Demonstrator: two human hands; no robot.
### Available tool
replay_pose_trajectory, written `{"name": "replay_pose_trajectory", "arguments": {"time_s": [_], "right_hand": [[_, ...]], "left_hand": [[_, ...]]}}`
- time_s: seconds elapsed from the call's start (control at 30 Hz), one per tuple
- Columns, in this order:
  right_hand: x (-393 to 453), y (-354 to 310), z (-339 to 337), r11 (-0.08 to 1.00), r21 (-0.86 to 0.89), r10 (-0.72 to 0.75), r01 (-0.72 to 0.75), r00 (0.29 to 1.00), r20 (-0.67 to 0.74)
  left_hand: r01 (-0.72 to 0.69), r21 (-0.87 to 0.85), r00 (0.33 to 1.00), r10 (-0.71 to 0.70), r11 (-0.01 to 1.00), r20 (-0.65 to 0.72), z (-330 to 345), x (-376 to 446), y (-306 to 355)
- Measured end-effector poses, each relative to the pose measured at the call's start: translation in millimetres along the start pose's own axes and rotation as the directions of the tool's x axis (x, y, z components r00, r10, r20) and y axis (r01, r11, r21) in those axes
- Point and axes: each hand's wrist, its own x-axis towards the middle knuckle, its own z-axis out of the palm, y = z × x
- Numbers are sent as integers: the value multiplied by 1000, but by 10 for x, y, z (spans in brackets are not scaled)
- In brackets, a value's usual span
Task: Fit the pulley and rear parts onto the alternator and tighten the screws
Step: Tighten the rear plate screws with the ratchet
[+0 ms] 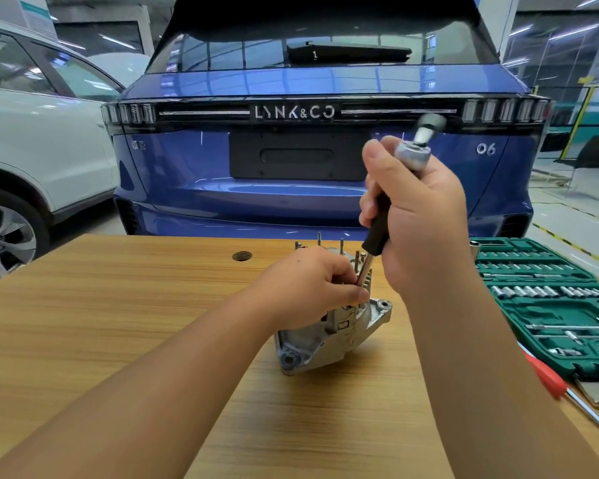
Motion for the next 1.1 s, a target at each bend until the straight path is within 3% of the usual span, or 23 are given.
{"name": "replay_pose_trajectory", "arguments": {"time_s": [0.1,0.23,0.3,0.4,0.53,0.6,0.73,0.83,0.9,1.03,1.1], "right_hand": [[1,29,-20,994,101,23,-41,985,170],[-24,89,84,979,7,-202,203,972,122],[-9,98,96,969,-1,-248,249,964,92],[0,107,73,976,32,-218,216,965,144],[23,69,41,983,185,-32,-7,978,208],[20,48,66,975,217,-3,-50,972,234],[-52,28,119,987,154,17,-40,988,151],[-86,36,133,994,-54,-89,90,996,21],[-46,38,108,988,-120,-102,94,993,-58],[28,18,-31,994,101,41,-49,996,83],[36,51,-37,991,135,-36,17,990,139]], "left_hand": [[3,-47,1000,-3,999,-3,-13,5,-6],[-3,-57,1000,3,998,-6,-27,-8,12],[7,-36,1000,-7,999,-5,-27,-23,29],[30,-50,999,-31,998,-12,-17,-44,47],[10,-58,1000,-11,998,-17,-69,-94,111],[6,-53,1000,-7,999,-4,-84,-116,118],[-2,-205,1000,-3,979,-21,-15,-63,69],[7,-64,1000,-6,998,14,-2,-26,44],[-6,-54,1000,7,999,11,-5,-16,19],[1,-56,1000,0,998,12,-1,13,-2],[-1,-54,1000,1,999,5,-11,28,-4]]}}
